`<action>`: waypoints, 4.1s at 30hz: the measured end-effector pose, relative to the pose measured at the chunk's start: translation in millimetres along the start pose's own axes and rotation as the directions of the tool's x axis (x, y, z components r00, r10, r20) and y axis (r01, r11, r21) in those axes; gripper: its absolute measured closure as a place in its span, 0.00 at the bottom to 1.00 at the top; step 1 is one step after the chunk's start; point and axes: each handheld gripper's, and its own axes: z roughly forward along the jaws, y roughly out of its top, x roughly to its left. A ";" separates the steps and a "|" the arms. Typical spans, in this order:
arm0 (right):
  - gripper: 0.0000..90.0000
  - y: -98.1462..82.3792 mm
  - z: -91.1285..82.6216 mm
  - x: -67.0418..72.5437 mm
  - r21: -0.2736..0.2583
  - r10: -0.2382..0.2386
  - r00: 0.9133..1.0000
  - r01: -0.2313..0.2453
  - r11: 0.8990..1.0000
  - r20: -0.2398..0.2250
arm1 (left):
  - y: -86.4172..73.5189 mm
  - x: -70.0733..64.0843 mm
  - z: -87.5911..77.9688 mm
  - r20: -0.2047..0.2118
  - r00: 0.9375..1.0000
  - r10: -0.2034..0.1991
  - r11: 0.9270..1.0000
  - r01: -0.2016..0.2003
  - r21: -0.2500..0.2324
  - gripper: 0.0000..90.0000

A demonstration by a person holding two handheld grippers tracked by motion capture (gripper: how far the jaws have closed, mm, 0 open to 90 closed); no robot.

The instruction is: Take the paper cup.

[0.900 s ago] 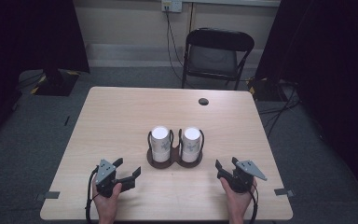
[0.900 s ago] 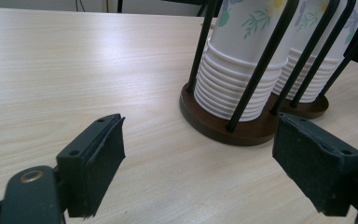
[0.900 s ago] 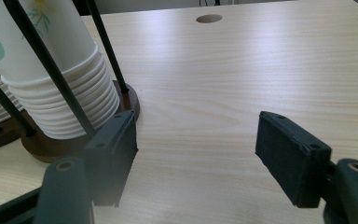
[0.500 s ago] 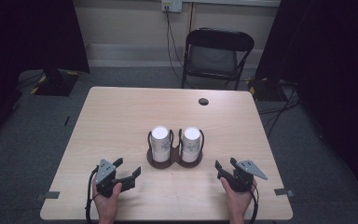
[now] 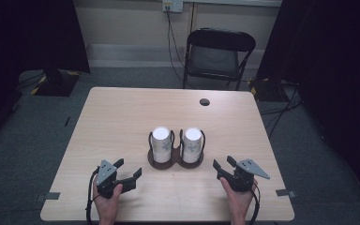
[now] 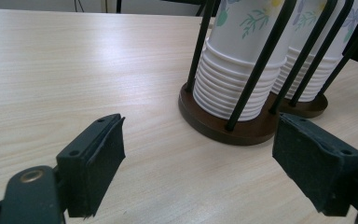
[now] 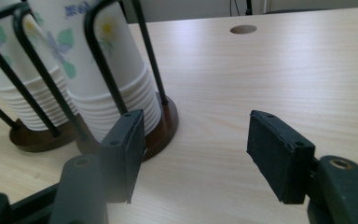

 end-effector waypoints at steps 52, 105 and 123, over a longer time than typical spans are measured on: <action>0.48 85.9 25.1 40.2 -0.070 -0.182 0.963 0.171 0.983 -0.199 | -0.2 0.1 -0.6 0.006 1.000 -0.004 1.000 0.004 -0.005 0.19; 0.37 89.0 75.9 59.6 -0.006 -0.262 0.939 0.268 0.963 -0.222 | -0.7 2.2 -1.7 0.014 1.000 -0.021 1.000 0.021 -0.017 0.19; 0.41 98.2 75.8 54.2 -0.029 -0.219 0.947 0.218 0.975 -0.235 | -0.6 1.8 -1.6 0.012 1.000 -0.018 1.000 0.018 -0.015 0.19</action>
